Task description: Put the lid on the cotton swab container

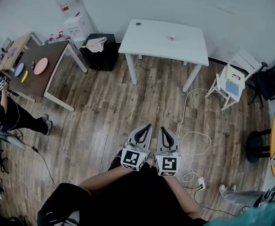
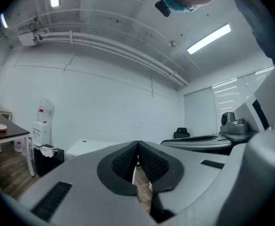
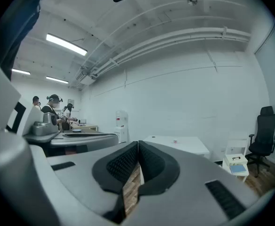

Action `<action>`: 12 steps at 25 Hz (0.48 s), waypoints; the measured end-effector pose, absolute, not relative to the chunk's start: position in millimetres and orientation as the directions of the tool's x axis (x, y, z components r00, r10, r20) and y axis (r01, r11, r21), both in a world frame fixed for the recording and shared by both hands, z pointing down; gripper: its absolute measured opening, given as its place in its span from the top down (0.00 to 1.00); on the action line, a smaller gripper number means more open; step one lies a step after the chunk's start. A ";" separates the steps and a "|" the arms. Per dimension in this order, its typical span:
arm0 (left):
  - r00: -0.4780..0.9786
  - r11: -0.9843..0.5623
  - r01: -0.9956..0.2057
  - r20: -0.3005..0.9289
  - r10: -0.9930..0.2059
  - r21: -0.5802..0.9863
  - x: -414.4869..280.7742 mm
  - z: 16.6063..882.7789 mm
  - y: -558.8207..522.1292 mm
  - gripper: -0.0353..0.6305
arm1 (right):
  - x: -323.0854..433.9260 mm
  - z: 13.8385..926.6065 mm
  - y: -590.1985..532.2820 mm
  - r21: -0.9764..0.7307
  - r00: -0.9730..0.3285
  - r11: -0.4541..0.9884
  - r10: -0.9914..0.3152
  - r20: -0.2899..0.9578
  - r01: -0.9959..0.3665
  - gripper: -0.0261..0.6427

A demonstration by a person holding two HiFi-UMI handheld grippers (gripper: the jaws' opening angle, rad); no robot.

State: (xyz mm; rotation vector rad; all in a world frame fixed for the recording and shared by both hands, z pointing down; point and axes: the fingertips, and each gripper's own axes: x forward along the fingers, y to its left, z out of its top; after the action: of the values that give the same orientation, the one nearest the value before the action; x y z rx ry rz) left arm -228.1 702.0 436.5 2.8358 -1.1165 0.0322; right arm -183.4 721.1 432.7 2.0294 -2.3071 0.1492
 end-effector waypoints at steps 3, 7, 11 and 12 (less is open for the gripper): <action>0.729 -0.724 -0.685 0.063 -0.682 0.085 -221.0 440.2 703.4 0.93 | -169.8 436.4 724.0 -0.042 -0.125 0.121 -0.986 0.112 -0.992 0.91; 0.721 -0.715 -0.693 0.072 -0.689 0.096 -216.7 447.6 692.8 0.93 | -150.8 439.2 723.5 -0.035 -0.107 0.104 -0.990 0.089 -0.994 0.91; 0.717 -0.709 -0.697 0.081 -0.693 0.103 -209.9 457.0 679.1 0.93 | -130.7 444.8 712.9 -0.017 -0.085 0.084 -0.992 0.097 -0.996 0.91; 0.716 -0.708 -0.698 0.081 -0.693 0.107 -207.5 459.2 674.9 0.93 | -127.0 448.0 708.7 -0.026 -0.085 0.083 -0.991 0.103 -0.996 0.91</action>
State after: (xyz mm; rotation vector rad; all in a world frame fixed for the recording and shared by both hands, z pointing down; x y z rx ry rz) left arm -207.5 674.9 459.2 2.7887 -1.1354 0.0530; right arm -127.0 708.7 448.0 2.0843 -2.2678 0.1381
